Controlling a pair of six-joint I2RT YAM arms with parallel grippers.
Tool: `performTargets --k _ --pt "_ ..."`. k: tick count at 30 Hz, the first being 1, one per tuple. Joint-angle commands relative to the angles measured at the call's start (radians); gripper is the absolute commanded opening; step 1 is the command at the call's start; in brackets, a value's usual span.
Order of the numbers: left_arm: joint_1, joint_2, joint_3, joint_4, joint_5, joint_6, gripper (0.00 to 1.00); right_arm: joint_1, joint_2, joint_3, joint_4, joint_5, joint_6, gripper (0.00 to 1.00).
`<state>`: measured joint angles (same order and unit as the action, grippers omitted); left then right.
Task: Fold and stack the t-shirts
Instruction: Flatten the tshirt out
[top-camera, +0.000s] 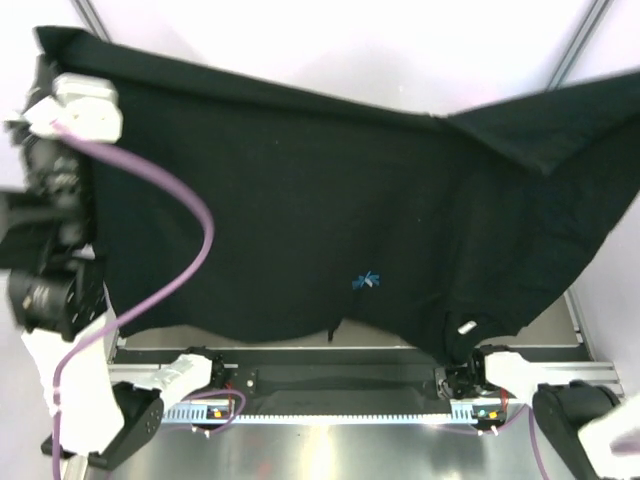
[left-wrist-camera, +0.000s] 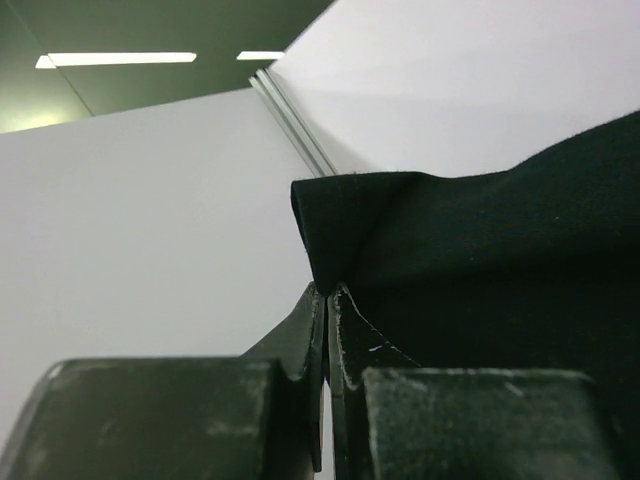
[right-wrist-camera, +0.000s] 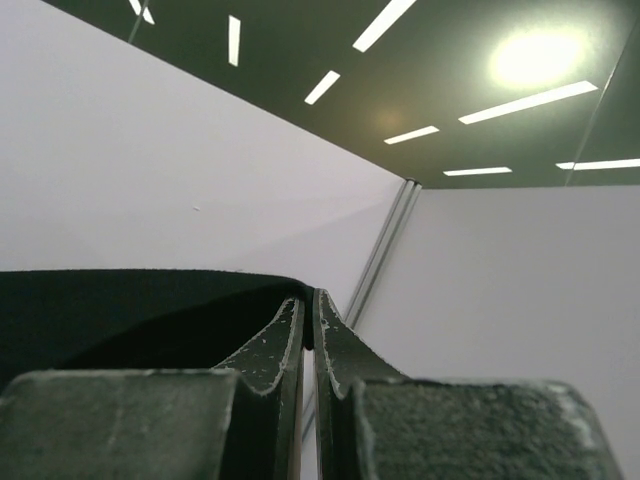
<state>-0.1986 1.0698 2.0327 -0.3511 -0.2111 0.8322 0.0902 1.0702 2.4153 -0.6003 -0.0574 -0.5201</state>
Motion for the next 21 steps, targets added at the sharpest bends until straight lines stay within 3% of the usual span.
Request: performTargets --k 1,5,12,16,21 --pt "0.002 0.051 -0.066 0.086 -0.080 0.091 0.00 0.009 0.108 -0.048 0.118 0.028 -0.017 0.00" --pt "0.002 0.110 -0.130 0.100 -0.113 0.071 0.00 0.009 0.138 -0.252 0.191 0.015 0.002 0.00" --pt "0.002 0.238 -0.249 0.110 -0.082 0.025 0.00 0.011 0.301 -0.381 0.232 -0.036 0.002 0.00" --pt "0.002 0.321 -0.249 0.158 -0.076 0.024 0.00 0.009 0.430 -0.369 0.280 -0.025 -0.023 0.00" --pt "0.004 0.435 -0.155 0.190 -0.060 0.031 0.00 0.008 0.545 -0.216 0.301 0.007 0.002 0.00"
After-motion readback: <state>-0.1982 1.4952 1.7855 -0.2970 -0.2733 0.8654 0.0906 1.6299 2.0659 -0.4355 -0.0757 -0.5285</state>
